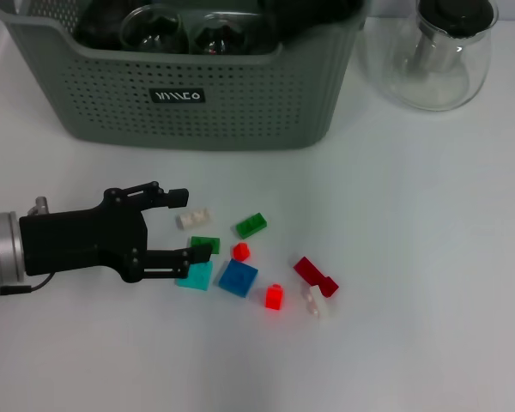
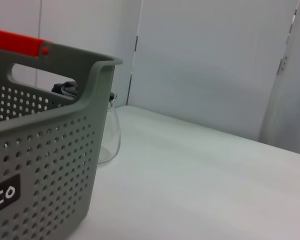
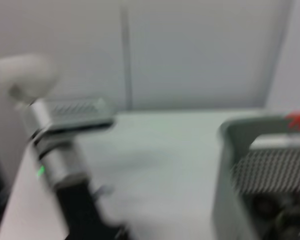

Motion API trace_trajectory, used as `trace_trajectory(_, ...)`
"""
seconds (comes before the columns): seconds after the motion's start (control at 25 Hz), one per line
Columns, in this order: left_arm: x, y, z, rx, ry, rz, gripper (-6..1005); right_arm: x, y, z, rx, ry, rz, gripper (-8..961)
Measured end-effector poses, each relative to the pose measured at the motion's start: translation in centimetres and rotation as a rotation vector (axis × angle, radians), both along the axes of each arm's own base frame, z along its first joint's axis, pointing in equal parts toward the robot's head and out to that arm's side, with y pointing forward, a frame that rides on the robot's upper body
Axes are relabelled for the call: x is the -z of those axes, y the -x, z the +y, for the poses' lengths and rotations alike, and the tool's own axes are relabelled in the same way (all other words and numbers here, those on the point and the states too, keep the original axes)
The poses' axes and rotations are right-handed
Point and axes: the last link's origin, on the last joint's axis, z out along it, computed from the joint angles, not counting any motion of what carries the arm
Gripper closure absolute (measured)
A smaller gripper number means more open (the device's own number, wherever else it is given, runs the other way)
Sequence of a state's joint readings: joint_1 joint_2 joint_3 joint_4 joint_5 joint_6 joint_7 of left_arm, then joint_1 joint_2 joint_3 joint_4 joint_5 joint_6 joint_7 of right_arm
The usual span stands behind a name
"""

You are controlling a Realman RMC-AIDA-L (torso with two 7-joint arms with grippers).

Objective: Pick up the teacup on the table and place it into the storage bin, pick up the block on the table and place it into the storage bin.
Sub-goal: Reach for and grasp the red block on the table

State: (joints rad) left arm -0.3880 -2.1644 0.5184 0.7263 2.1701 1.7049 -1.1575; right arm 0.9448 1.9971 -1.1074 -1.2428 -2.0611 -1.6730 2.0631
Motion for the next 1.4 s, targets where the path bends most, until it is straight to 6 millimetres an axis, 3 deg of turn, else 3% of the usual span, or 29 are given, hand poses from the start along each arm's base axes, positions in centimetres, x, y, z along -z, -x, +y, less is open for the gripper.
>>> trace_trajectory(0.24, -0.1, 0.1, 0.0, 0.003, -0.001, 0.011, 124, 1.4, -4.0, -1.8, 0.057, 0.105, -0.226, 246)
trace_trajectory(0.44, 0.0, 0.3, 0.1, 0.001, 0.002, 0.024, 125, 3.8, -5.6, -2.5, 0.105, 0.129, -0.396, 247)
trace_trajectory(0.76, 0.0, 0.2, 0.2, 0.006, 0.008, 0.032, 125, 8.7, -6.3, -2.7, 0.241, 0.156, -0.561, 249)
trace_trajectory(1.12, 0.0, 0.1, 0.3, 0.015, 0.008, 0.034, 124, 12.0, -5.9, -2.6, 0.435, 0.086, -0.633, 253)
trace_trajectory(1.4, -0.1, 0.0, 0.4, 0.023, 0.005, 0.036, 125, 14.3, -6.2, -3.1, 0.439, 0.065, -0.65, 257)
